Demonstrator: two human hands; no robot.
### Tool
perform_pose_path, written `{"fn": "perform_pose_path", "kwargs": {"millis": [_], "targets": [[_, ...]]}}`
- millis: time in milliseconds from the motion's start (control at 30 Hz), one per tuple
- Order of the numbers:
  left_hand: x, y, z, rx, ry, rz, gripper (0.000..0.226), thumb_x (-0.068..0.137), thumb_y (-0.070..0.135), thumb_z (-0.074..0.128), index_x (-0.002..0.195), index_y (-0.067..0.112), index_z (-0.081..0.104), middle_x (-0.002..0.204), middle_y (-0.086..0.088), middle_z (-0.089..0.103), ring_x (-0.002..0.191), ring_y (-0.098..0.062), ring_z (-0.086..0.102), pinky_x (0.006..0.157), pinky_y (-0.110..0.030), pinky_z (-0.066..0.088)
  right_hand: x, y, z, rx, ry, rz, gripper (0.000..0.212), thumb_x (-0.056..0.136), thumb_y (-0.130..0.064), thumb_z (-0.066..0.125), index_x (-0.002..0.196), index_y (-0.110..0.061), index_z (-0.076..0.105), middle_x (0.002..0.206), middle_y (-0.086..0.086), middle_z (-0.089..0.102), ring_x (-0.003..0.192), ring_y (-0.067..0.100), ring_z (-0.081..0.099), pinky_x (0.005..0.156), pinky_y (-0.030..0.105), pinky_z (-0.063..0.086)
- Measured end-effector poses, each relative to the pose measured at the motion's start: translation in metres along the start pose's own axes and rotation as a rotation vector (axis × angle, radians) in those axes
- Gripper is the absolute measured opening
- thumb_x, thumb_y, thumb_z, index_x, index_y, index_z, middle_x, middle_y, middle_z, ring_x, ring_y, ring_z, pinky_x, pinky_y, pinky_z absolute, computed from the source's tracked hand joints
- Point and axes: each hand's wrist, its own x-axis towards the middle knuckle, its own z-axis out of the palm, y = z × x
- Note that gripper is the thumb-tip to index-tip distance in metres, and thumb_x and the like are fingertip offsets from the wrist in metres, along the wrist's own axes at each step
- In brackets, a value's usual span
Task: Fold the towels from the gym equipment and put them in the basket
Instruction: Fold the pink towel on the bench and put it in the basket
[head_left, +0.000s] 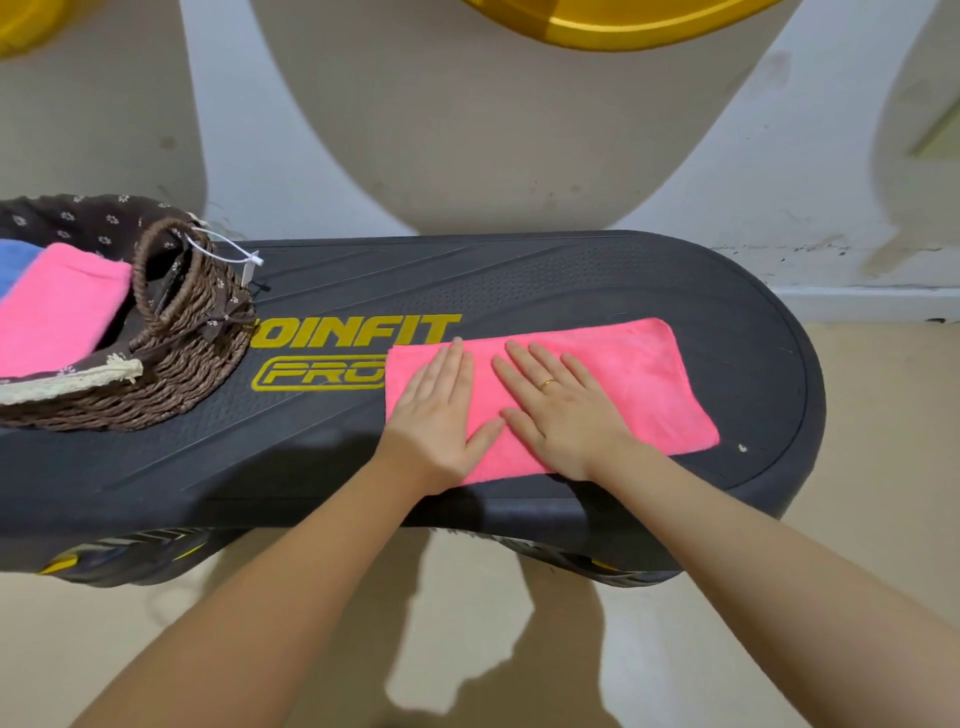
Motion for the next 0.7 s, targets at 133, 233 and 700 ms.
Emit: {"fn": "perform_pose_path", "kwargs": {"millis": [133, 233, 700], "targets": [[-0.003, -0.007, -0.006, 0.023, -0.096, -0.019, 0.129, 0.047, 0.086, 0.008, 0.147, 0.007, -0.012, 0.155, -0.009, -0.022, 0.144, -0.019, -0.016, 0.116, -0.032, -0.009, -0.013, 0.028, -0.005, -0.006, -0.012, 0.156, 0.089, 0.068, -0.064, -0.01, 0.15, -0.029, 0.001, 0.159, -0.003, -0.006, 0.147, 0.017, -0.003, 0.118, 0.039, -0.002], [-0.002, -0.008, -0.009, 0.045, -0.129, -0.009, 0.137, 0.039, 0.089, 0.013, 0.146, 0.007, -0.014, 0.154, -0.009, -0.025, 0.144, -0.02, -0.018, 0.117, -0.033, -0.009, -0.027, 0.055, -0.009, -0.022, -0.02, 0.31, 0.08, 0.079, -0.064, 0.003, 0.15, -0.026, -0.001, 0.159, -0.003, -0.007, 0.147, 0.016, -0.005, 0.117, 0.041, -0.003], [-0.005, 0.012, -0.02, 0.013, -0.084, -0.061, 0.092, 0.086, 0.068, 0.028, 0.148, 0.01, -0.007, 0.156, -0.01, -0.017, 0.145, -0.021, -0.014, 0.118, -0.036, -0.007, -0.065, 0.068, -0.039, 0.24, 0.25, 0.678, 0.044, 0.096, -0.02, 0.038, 0.137, -0.005, 0.036, 0.143, 0.018, 0.039, 0.129, 0.037, 0.035, 0.1, 0.049, 0.034]]}}
